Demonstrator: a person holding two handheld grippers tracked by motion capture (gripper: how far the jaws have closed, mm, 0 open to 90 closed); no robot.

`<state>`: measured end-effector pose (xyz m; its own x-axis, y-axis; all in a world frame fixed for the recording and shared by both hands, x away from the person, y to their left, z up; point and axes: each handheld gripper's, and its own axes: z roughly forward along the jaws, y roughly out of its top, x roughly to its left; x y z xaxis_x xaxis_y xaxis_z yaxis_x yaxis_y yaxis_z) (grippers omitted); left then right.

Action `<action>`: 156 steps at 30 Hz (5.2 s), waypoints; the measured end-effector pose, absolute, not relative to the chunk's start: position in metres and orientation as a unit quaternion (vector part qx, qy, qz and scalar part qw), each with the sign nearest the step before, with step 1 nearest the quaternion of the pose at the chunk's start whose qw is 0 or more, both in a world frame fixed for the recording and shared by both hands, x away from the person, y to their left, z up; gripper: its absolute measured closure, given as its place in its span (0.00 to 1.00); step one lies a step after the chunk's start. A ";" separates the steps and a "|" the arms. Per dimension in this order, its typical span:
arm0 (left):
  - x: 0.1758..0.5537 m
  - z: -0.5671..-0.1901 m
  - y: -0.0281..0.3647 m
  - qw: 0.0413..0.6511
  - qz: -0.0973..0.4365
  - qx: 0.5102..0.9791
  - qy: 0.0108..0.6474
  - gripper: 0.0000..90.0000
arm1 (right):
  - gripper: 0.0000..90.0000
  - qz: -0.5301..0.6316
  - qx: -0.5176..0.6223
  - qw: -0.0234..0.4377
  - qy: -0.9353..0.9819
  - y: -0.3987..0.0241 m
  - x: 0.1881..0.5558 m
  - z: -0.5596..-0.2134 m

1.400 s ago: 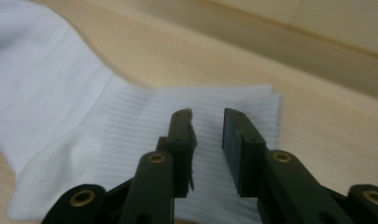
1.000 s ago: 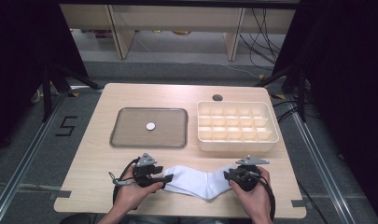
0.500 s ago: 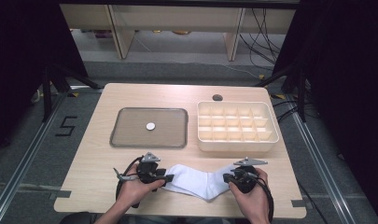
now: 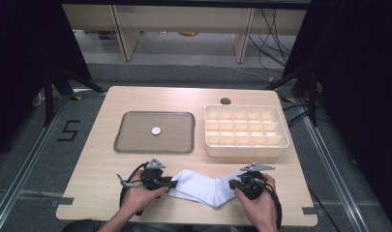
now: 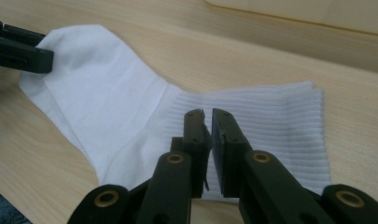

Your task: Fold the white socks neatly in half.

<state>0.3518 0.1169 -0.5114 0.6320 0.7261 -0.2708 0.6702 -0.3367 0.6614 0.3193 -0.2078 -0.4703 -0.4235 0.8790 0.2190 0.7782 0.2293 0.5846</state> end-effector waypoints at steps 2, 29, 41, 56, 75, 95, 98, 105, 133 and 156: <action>0.352 -0.513 0.117 0.395 0.027 0.812 0.430 0.87 | 0.96 0.318 0.533 0.079 0.780 -0.202 0.319 -0.470; 0.342 -0.474 0.103 0.510 -0.139 0.747 0.403 0.90 | 0.99 0.316 0.479 -0.039 0.818 -0.122 0.339 -0.498; 0.346 -0.475 0.110 0.509 -0.130 0.746 0.410 0.90 | 0.91 0.341 0.517 0.014 0.785 -0.169 0.341 -0.472; 0.344 -0.470 0.108 0.520 -0.130 0.734 0.416 0.90 | 0.92 0.308 0.577 0.113 0.748 -0.257 0.364 -0.471; 0.343 -0.467 0.099 0.518 -0.123 0.742 0.407 0.90 | 0.98 0.257 0.602 0.098 0.750 -0.237 0.355 -0.485; 0.344 -0.465 0.086 0.524 -0.114 0.751 0.385 0.90 | 0.98 0.264 0.569 0.114 0.771 -0.228 0.353 -0.494; 0.344 -0.465 0.085 0.524 -0.112 0.752 0.384 0.90 | 0.98 0.263 0.565 0.115 0.773 -0.226 0.352 -0.495; 0.345 -0.465 0.080 0.522 -0.113 0.754 0.382 0.90 | 1.00 0.268 0.561 0.123 0.773 -0.223 0.352 -0.494; 0.344 -0.462 0.070 0.523 -0.108 0.758 0.375 0.89 | 1.00 0.278 0.566 0.115 0.768 -0.209 0.351 -0.492; 0.347 -0.461 0.067 0.522 -0.102 0.760 0.374 0.89 | 1.00 0.286 0.547 0.118 0.778 -0.198 0.350 -0.491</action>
<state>0.3472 0.0669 -0.4610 0.7001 0.4614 -0.5450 0.6740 -0.1752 0.7176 0.3503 -0.1980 -0.4912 -0.3736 0.9185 0.1291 0.7837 0.2381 0.5737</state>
